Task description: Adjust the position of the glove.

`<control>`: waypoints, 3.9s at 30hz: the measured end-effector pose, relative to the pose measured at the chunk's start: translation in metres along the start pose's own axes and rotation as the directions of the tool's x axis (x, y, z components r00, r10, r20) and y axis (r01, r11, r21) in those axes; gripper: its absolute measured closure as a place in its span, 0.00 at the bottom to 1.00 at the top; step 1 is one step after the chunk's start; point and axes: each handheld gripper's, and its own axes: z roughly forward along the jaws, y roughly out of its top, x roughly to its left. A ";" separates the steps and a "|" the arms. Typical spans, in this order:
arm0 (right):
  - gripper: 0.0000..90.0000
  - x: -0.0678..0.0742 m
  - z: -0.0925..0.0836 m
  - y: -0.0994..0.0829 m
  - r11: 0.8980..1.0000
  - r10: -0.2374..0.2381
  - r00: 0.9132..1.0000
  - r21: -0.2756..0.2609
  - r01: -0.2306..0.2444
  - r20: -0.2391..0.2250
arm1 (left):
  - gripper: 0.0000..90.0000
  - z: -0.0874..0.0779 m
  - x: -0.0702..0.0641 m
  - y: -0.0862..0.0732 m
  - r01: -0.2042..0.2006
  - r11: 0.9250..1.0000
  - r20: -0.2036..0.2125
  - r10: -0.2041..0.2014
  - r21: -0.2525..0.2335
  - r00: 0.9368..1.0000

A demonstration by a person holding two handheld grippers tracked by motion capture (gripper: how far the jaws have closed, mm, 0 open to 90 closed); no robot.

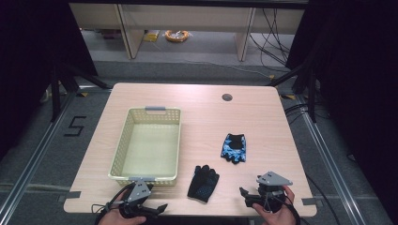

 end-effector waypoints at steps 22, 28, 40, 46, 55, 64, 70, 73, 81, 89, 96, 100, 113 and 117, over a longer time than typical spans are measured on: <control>0.53 0.005 0.013 0.022 0.996 -0.087 0.990 -0.039 0.083 -0.113 | 0.31 0.012 -0.026 0.013 0.067 0.995 0.107 -0.059 -0.068 0.992; 0.58 0.010 0.029 0.041 0.990 -0.139 0.980 -0.052 0.133 -0.142 | 0.36 0.025 -0.037 0.026 0.003 0.999 0.108 0.003 -0.049 0.994; 0.67 0.028 0.082 0.076 0.979 -0.195 0.955 0.013 0.203 -0.223 | 0.47 0.047 -0.043 0.047 -0.091 0.995 0.081 0.093 -0.031 0.992; 0.69 0.029 0.098 0.080 0.980 -0.166 0.950 0.058 0.188 -0.265 | 0.52 0.057 -0.046 0.051 -0.096 0.995 0.063 0.097 -0.020 0.993; 0.74 0.027 0.106 0.078 0.977 -0.163 0.943 0.087 0.196 -0.292 | 0.60 0.066 -0.045 0.053 -0.130 0.991 0.065 0.129 0.016 0.990; 0.93 0.023 0.104 0.072 0.988 -0.075 0.930 0.097 0.117 -0.359 | 0.84 0.067 -0.044 0.054 -0.133 0.991 0.073 0.131 0.010 0.989; 0.99 0.023 0.091 0.069 0.994 -0.063 0.933 0.060 0.090 -0.353 | 0.91 0.060 -0.041 0.061 -0.141 0.990 0.045 0.142 -0.026 0.989; 0.99 0.024 0.079 0.067 0.997 -0.042 0.937 0.044 0.061 -0.347 | 0.92 0.056 -0.040 0.066 -0.157 0.987 0.034 0.158 -0.047 0.987; 1.00 0.022 0.037 0.049 0.997 0.038 0.936 -0.055 -0.061 -0.350 | 0.93 0.057 -0.044 0.084 -0.185 0.981 -0.004 0.185 -0.062 0.983; 0.99 0.027 0.025 0.031 0.997 0.048 0.952 -0.050 -0.066 -0.303 | 0.94 0.083 -0.058 0.095 -0.216 0.975 0.012 0.217 -0.053 0.976; 0.93 0.024 0.030 0.013 0.998 0.058 0.969 0.034 -0.051 -0.238 | 0.93 0.094 -0.058 0.095 -0.234 0.972 0.006 0.234 -0.023 0.972; 0.87 0.024 0.031 0.011 0.996 0.056 0.975 0.079 -0.040 -0.214 | 0.88 0.094 -0.057 0.093 -0.231 0.973 0.011 0.231 0.004 0.973; 0.63 0.020 0.022 0.012 0.999 0.037 0.982 0.025 -0.033 -0.186 | 0.60 0.077 -0.062 0.087 -0.192 0.981 0.063 0.191 0.006 0.979; 0.61 0.013 0.015 0.016 1.000 -0.001 0.989 -0.022 -0.002 -0.151 | 0.52 0.062 -0.063 0.078 -0.177 0.984 0.083 0.176 0.002 0.981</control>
